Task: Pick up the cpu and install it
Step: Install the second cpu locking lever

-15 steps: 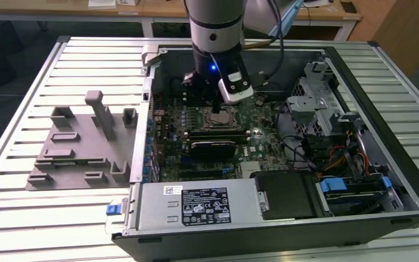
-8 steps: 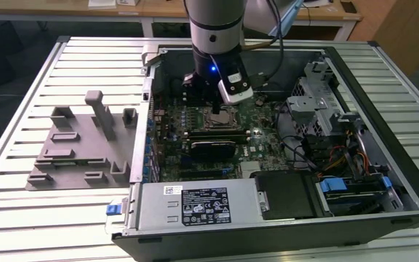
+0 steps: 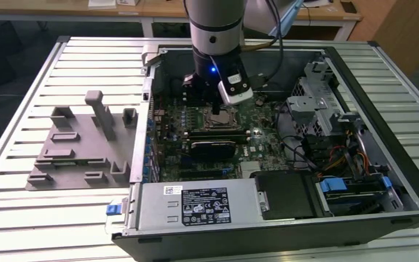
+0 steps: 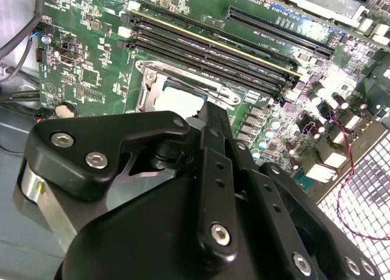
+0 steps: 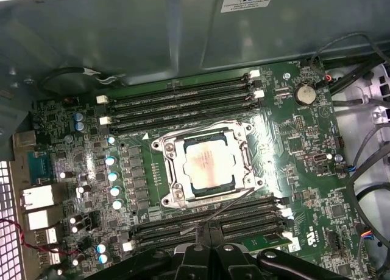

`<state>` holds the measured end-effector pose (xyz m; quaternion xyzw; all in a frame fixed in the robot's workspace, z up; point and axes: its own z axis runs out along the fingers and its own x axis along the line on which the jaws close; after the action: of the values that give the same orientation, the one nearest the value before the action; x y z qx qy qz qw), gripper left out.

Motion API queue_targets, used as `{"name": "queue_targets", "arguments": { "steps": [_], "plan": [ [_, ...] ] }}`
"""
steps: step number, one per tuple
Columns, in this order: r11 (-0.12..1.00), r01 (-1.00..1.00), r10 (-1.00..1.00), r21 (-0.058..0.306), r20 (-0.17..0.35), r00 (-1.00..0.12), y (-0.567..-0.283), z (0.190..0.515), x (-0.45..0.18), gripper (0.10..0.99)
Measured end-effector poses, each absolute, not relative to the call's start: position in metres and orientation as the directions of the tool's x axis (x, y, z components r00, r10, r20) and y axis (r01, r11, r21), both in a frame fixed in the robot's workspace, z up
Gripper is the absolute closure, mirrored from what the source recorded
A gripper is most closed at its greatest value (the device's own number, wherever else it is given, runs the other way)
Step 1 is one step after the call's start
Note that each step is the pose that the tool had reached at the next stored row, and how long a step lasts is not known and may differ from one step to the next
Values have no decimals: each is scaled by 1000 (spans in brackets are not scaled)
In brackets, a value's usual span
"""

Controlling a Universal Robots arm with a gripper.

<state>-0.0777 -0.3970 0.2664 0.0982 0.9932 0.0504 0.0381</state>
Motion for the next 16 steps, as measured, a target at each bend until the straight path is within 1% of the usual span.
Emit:
{"name": "queue_targets", "arguments": {
  "steps": [16],
  "plan": [
    [976, 191, 199, 108, -66, -978, -397, 255, -78, 980]
  ]
}}
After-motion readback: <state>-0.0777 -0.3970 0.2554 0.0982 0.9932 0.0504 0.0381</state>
